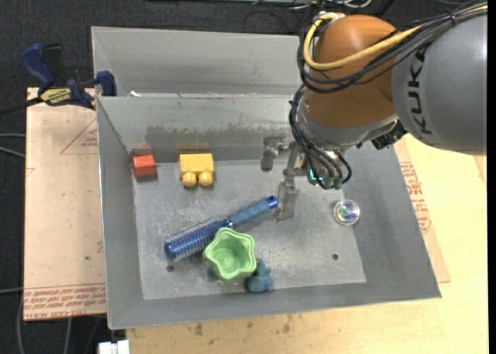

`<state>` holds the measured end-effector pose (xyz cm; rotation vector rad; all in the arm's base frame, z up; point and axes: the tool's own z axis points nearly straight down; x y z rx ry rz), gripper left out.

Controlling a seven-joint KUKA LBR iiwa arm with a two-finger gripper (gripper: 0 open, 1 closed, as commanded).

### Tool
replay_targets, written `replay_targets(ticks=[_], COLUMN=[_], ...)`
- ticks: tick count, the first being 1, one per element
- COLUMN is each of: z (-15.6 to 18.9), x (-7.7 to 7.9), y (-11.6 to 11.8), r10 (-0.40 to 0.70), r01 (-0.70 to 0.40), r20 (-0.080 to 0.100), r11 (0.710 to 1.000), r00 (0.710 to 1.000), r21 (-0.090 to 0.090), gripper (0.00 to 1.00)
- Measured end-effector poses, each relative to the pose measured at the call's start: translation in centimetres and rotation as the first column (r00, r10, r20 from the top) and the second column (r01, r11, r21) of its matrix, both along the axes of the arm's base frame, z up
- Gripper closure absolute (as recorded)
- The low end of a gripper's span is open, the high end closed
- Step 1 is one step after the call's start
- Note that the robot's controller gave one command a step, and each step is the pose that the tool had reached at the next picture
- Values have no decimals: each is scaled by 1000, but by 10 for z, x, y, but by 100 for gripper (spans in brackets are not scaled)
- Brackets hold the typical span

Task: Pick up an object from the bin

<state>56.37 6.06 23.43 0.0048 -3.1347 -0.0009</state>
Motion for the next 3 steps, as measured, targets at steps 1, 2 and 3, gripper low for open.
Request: replay_targets(ticks=[1, 2, 3], z=[-77, -168, -164], x=[-41, -28, -27], y=[47, 46, 46], r10=[-78, 43, 42], r01=[78, -43, -42], r20=[-3, 4, 7], r11=[997, 999, 999], r00=[997, 999, 999], r21=[0, 0, 1], gripper=[0, 0, 100])
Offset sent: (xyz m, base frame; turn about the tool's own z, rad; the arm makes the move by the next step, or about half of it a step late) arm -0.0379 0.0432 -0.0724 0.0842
